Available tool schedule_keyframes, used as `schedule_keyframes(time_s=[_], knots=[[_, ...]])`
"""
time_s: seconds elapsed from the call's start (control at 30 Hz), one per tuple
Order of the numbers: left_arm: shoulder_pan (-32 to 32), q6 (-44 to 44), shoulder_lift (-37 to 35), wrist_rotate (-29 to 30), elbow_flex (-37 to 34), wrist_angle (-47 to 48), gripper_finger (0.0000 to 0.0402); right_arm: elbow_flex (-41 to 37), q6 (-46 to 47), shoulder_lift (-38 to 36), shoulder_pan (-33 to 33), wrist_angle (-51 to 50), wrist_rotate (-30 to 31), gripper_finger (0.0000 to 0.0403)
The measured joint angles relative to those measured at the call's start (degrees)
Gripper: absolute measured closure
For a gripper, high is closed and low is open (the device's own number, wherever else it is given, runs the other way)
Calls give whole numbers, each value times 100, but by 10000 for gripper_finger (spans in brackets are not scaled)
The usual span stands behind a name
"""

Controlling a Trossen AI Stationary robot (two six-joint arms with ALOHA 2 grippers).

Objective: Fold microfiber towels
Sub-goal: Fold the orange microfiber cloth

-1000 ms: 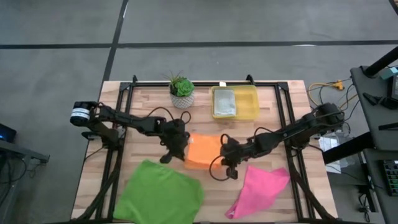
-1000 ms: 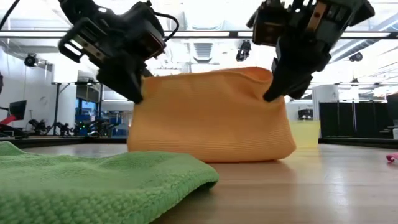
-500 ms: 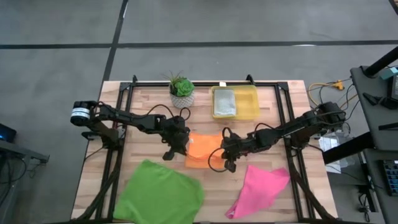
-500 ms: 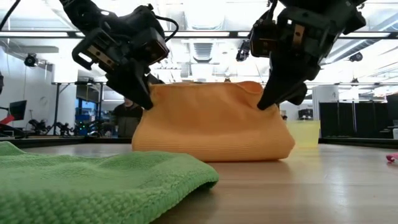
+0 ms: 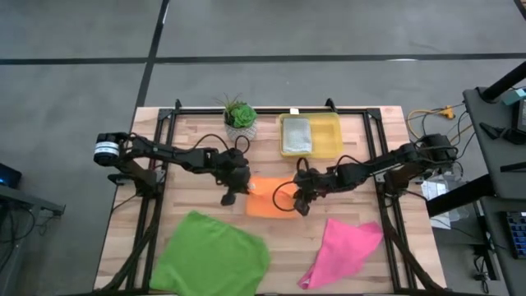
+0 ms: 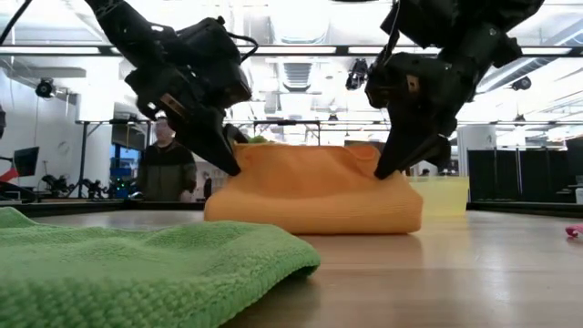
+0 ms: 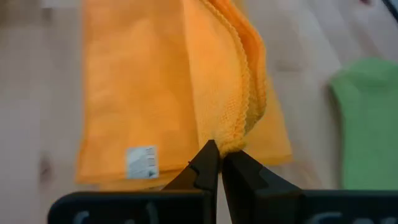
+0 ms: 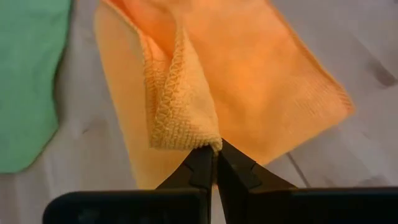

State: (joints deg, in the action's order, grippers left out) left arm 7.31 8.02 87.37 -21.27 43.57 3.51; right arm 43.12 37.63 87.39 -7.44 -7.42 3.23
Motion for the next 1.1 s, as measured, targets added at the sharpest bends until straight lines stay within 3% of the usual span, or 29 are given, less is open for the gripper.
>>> schedule_keyframes(time_s=[0.2,0.33,0.7,0.8,1.1], knots=[[70,-569,0,364,-269,-658,401,-139,251,0,113,-7,265,394],[64,-625,30,771,-297,-658,401,-158,252,0,186,4,286,394],[64,-672,133,1028,-297,-662,401,-158,403,46,451,4,296,393],[73,-870,130,1565,-297,-658,399,-158,500,79,560,-90,348,379],[110,-920,66,1785,-297,-638,322,-160,388,-275,836,-221,887,302]])
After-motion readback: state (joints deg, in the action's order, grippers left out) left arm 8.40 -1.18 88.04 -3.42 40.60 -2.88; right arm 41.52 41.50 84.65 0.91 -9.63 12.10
